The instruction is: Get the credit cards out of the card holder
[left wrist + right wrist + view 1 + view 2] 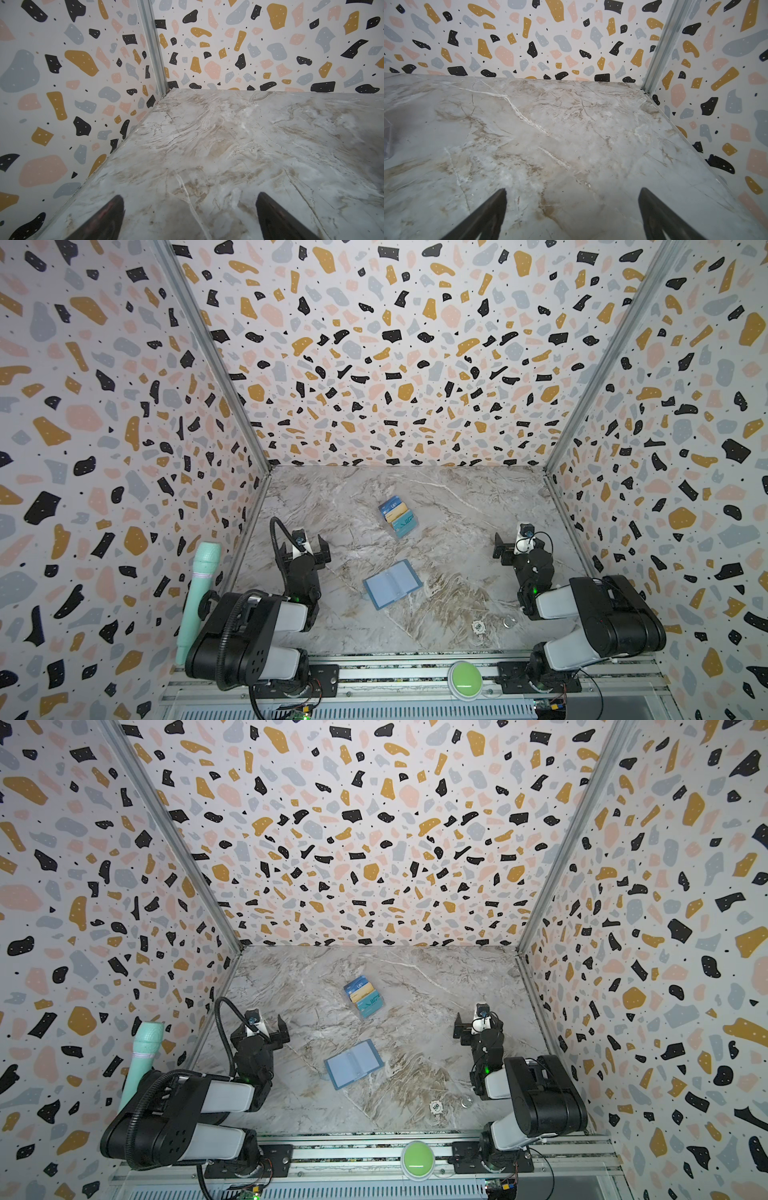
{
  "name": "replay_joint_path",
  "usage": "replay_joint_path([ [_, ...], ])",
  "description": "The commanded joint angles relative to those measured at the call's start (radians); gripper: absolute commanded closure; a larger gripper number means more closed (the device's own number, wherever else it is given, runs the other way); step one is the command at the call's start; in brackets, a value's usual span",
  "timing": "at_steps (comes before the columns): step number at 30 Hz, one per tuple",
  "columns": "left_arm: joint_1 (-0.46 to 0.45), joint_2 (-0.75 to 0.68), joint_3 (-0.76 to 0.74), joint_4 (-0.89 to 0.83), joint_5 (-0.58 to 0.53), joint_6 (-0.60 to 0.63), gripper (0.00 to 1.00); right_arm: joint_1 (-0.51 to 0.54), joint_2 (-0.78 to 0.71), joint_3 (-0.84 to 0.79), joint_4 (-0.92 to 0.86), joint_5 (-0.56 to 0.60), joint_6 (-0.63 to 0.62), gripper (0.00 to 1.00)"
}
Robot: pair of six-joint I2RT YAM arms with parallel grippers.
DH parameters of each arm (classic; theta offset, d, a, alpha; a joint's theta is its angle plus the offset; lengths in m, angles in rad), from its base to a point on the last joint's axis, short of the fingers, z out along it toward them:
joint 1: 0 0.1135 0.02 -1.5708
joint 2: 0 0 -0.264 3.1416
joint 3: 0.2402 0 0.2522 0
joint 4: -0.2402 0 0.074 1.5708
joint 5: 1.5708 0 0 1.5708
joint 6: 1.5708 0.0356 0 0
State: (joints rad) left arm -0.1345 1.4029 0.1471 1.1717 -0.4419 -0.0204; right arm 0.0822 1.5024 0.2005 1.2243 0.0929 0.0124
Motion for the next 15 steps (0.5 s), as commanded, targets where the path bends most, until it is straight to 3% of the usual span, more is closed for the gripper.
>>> replay_joint_path([
  [1,0.004,-0.013,0.012,0.032,0.011,-0.010,0.00,-0.003,-0.019,0.013,-0.003,-0.010,-0.011,0.01],
  [15,0.004,-0.013,0.012,0.031,0.008,-0.011,0.00,-0.002,-0.018,0.018,-0.011,-0.009,-0.013,0.01],
])
